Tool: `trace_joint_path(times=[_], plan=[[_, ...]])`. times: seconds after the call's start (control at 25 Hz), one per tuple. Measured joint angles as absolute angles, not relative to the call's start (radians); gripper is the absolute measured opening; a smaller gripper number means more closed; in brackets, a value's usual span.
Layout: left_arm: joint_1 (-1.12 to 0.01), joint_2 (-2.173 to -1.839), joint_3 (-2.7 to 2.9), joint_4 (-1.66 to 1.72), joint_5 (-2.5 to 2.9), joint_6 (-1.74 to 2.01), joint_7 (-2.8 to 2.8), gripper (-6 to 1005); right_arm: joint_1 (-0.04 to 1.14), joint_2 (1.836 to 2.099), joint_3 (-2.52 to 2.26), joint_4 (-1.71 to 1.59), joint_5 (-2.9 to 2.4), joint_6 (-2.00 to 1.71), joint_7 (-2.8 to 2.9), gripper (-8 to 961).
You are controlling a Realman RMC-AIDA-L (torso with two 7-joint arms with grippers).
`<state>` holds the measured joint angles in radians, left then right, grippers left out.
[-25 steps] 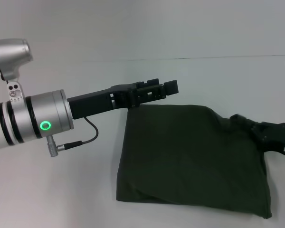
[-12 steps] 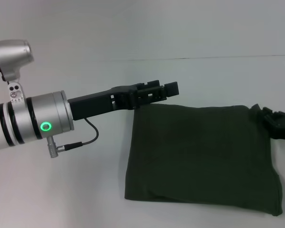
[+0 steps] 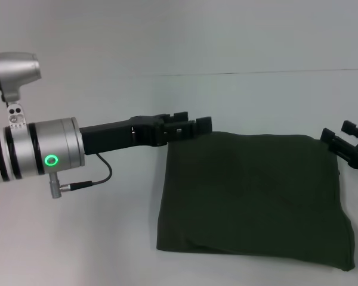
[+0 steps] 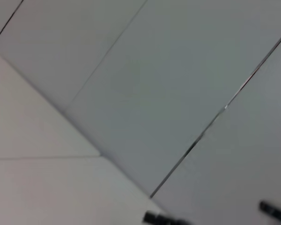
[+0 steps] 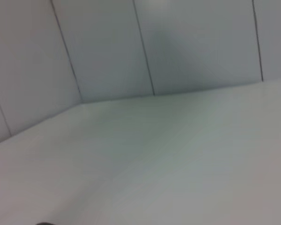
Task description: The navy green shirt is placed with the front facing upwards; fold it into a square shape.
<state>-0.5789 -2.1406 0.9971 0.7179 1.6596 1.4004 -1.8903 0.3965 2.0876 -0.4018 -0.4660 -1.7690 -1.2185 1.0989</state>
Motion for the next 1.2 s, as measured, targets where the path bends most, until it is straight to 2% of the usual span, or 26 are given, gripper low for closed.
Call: trace_joint_path(times=[0.2, 0.4, 0.64, 0.96, 1.2], plan=[[-0.612, -2.125, 0.986, 0.718, 1.789, 1.329, -1.949, 786, 0.380, 2.088, -0.412, -0.498, -1.776, -1.326, 1.047, 590], [-0.647, -2.108, 0.984, 0.717, 1.906, 1.284, -2.046, 782, 0.371, 2.087, -0.449, -0.536, -1.844, -1.458, 1.009, 824], [-0.708, -2.097, 0.990, 0.713, 2.086, 1.236, -2.223, 777, 0.376, 2.088, -0.495, -0.543, -1.902, -1.503, 1.003, 919], [-0.769, -2.100, 0.993, 0.640, 2.182, 1.167, -2.298, 771, 0.373, 2.091, -0.502, -0.543, -1.906, -1.510, 0.996, 915], [-0.810, -2.115, 0.994, 0.574, 2.197, 1.112, -2.301, 766, 0.375, 2.089, -0.503, -0.543, -1.907, -1.510, 1.004, 914]])
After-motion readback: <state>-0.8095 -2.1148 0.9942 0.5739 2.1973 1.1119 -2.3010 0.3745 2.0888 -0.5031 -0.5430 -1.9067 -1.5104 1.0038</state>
